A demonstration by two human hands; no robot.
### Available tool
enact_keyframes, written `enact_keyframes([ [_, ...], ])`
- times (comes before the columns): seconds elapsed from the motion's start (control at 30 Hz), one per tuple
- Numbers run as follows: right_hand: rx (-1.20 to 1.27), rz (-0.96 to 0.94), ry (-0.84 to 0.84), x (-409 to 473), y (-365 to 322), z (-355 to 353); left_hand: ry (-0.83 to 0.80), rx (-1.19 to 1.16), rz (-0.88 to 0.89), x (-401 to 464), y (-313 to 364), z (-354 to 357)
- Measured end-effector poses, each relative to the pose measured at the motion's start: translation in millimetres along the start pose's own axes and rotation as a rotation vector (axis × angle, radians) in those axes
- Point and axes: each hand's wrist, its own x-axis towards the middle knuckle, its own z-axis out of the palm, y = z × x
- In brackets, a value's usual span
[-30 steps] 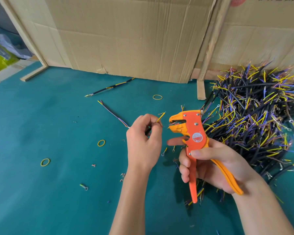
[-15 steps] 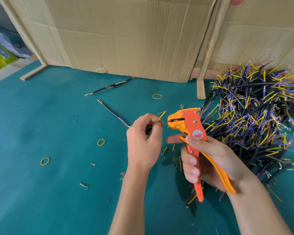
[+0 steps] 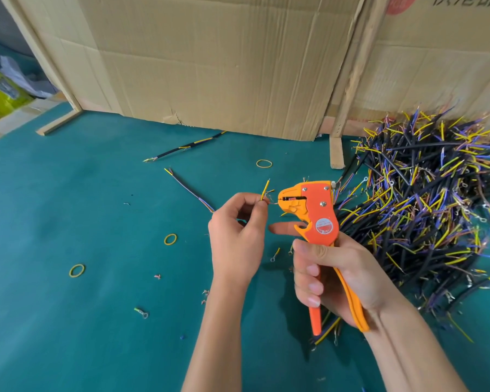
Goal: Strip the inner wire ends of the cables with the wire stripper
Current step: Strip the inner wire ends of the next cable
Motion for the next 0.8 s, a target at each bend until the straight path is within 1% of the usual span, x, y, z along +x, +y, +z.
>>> enact_keyframes([
  [0.1, 0.087, -0.013, -0.017, 0.1, 0.2, 0.2, 0.044, -0.011, -0.005, 1.0, -0.8, -1.3],
  [0.17, 0.129, -0.037, 0.001, 0.1, -1.5, -1.0, 0.104, -0.007, 0.008, 2.3, -1.6, -3.5],
  [0.3, 0.123, -0.014, 0.032, -1.5, -5.1, -4.7, 0.189, 0.067, 0.056, 4.1, -3.2, -6.9],
  [0.33, 0.139, -0.002, 0.019, -2.3, -4.9, -6.2, 0.198, 0.086, 0.067, 4.1, -3.7, -7.1],
  [0.47, 0.231, 0.078, -0.133, -6.2, -4.8, -5.5, 0.203, 0.18, 0.11, 3.9, -5.2, -7.7],
  [0.53, 0.177, 0.12, -0.14, -7.1, -3.8, -4.7, 0.212, 0.225, 0.146, 4.2, -5.4, -8.5],
  [0.6, 0.08, 0.181, -0.109, -7.3, -2.5, -3.0, 0.223, 0.257, 0.183, 4.2, -5.7, -8.7],
  [0.67, 0.035, 0.23, -0.08, -7.0, -1.4, -0.2, 0.228, 0.278, 0.209, 4.0, -5.5, -8.1],
  [0.8, 0.034, 0.21, -0.039, -0.9, 4.9, 10.9, 0.251, 0.303, 0.253, 4.8, -7.1, -9.1],
])
